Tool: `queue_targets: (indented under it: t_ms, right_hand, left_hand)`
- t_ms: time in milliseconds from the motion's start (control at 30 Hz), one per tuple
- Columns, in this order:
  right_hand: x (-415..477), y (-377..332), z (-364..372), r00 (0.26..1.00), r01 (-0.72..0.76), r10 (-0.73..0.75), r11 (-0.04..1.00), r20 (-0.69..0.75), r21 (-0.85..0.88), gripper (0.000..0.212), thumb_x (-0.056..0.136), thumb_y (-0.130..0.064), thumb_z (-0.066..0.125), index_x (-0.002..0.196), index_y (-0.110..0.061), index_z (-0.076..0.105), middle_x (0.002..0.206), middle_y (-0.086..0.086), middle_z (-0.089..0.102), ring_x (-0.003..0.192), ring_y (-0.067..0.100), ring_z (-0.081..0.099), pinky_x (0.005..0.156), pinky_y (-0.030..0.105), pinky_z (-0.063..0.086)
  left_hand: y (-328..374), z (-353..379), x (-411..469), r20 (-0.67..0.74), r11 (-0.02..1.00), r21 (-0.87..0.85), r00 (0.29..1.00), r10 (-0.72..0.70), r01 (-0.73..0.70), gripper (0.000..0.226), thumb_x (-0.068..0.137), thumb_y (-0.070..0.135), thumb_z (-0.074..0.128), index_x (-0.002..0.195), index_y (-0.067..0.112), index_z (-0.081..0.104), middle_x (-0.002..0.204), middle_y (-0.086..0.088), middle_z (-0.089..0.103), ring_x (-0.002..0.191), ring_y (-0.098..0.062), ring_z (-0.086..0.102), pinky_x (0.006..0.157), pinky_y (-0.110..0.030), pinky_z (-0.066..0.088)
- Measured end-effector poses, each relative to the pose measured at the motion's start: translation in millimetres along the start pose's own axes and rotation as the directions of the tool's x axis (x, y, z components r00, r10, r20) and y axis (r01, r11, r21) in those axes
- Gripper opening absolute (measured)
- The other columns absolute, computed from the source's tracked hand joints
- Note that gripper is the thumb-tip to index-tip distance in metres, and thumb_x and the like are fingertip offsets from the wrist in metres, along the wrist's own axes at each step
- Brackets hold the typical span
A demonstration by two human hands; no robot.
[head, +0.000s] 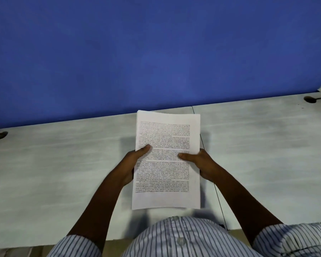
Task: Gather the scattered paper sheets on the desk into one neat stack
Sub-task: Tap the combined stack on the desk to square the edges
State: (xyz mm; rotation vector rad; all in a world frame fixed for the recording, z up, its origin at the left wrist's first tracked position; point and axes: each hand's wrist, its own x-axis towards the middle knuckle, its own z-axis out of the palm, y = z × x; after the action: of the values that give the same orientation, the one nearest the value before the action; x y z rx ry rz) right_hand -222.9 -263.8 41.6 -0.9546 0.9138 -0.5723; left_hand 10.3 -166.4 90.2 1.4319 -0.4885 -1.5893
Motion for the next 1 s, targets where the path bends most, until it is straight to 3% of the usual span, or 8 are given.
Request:
queue_targets:
  t_ms: [167,267,367,467,600,733,833,1000]
  right_hand:
    - [-3.8,-8.5,-4.4,0.971,-0.236,0.233,0.970,0.061,0.054,0.035,0.090,-0.009,0.069,0.125,-0.005,0.067,0.118,0.015,0.072,0.101,0.031,0.072,0.088,0.043,0.059]
    - [-11.2,-8.3,-11.5,0.927,-0.369,0.339,0.903,0.160,0.221,0.037,0.095,-0.019,0.062,0.129,-0.005,0.064,0.124,0.018,0.068,0.104,0.033,0.070,0.088,0.045,0.058]
    - [-20.0,-1.9,-23.3,0.943,-0.331,0.280,0.843,0.181,0.424,0.048,0.093,-0.038,0.061,0.128,-0.006,0.066,0.126,0.020,0.066,0.110,0.035,0.066,0.094,0.045,0.054]
    - [-29.0,7.3,-32.9,0.969,-0.243,0.137,0.695,0.206,0.677,0.066,0.090,-0.052,0.059,0.139,-0.007,0.057,0.139,0.017,0.058,0.127,0.034,0.055,0.110,0.047,0.041]
    - [-31.2,13.0,-7.6,0.990,-0.138,0.051,0.590,0.134,0.796,0.065,0.094,-0.050,0.055,0.144,-0.009,0.051,0.146,0.018,0.052,0.134,0.035,0.048,0.113,0.052,0.035]
    - [-27.0,11.5,13.7,0.994,-0.089,0.111,0.725,0.012,0.683,0.039,0.093,-0.020,0.064,0.131,-0.011,0.060,0.127,0.018,0.067,0.117,0.034,0.064,0.102,0.053,0.048]
    - [-23.9,19.0,6.1,0.987,-0.081,0.147,0.816,-0.070,0.572,0.044,0.088,-0.004,0.068,0.131,-0.010,0.059,0.123,0.016,0.070,0.115,0.035,0.065,0.099,0.056,0.051]
    - [-25.8,24.3,1.3,0.989,-0.023,0.084,0.896,-0.119,0.444,0.046,0.085,0.000,0.069,0.130,-0.011,0.059,0.127,0.016,0.067,0.117,0.038,0.063,0.098,0.060,0.050]
  left_hand:
    - [-15.2,-0.9,6.8,-0.005,0.991,0.127,1.000,-0.030,0.030,0.037,0.090,0.020,0.070,0.126,0.011,0.066,0.124,-0.010,0.070,0.110,-0.029,0.069,0.099,-0.044,0.053]
    - [-22.7,1.0,12.7,-0.039,0.999,0.021,0.998,-0.041,0.042,0.033,0.091,0.014,0.068,0.123,0.009,0.067,0.120,-0.014,0.071,0.108,-0.035,0.069,0.091,-0.045,0.056]
    - [-24.1,3.7,21.6,-0.129,0.996,-0.089,0.992,-0.019,0.007,0.035,0.090,0.014,0.069,0.125,0.007,0.066,0.118,-0.016,0.071,0.107,-0.038,0.069,0.091,-0.049,0.056]
    - [-24.0,7.5,30.4,-0.233,0.976,-0.204,0.972,0.023,-0.072,0.033,0.091,0.013,0.069,0.124,0.009,0.066,0.118,-0.016,0.072,0.108,-0.037,0.069,0.091,-0.051,0.056]
    - [-26.3,19.7,34.3,-0.305,0.947,-0.280,0.950,0.067,-0.157,0.034,0.092,0.012,0.068,0.125,0.011,0.064,0.117,-0.013,0.073,0.107,-0.033,0.070,0.096,-0.054,0.054]
    - [-33.3,36.6,33.3,-0.324,0.947,-0.262,0.941,0.098,-0.188,0.031,0.093,0.011,0.067,0.124,0.014,0.064,0.115,-0.010,0.074,0.103,-0.030,0.071,0.087,-0.047,0.058]
    - [-38.2,33.7,28.0,-0.287,0.951,-0.249,0.952,0.106,-0.181,0.034,0.093,0.008,0.065,0.126,0.015,0.063,0.119,-0.010,0.072,0.108,-0.030,0.070,0.095,-0.050,0.054]
    - [-40.5,14.6,18.9,-0.189,0.950,-0.277,0.978,0.091,-0.142,0.044,0.092,0.005,0.062,0.135,0.014,0.057,0.126,-0.013,0.069,0.117,-0.035,0.065,0.094,-0.049,0.054]
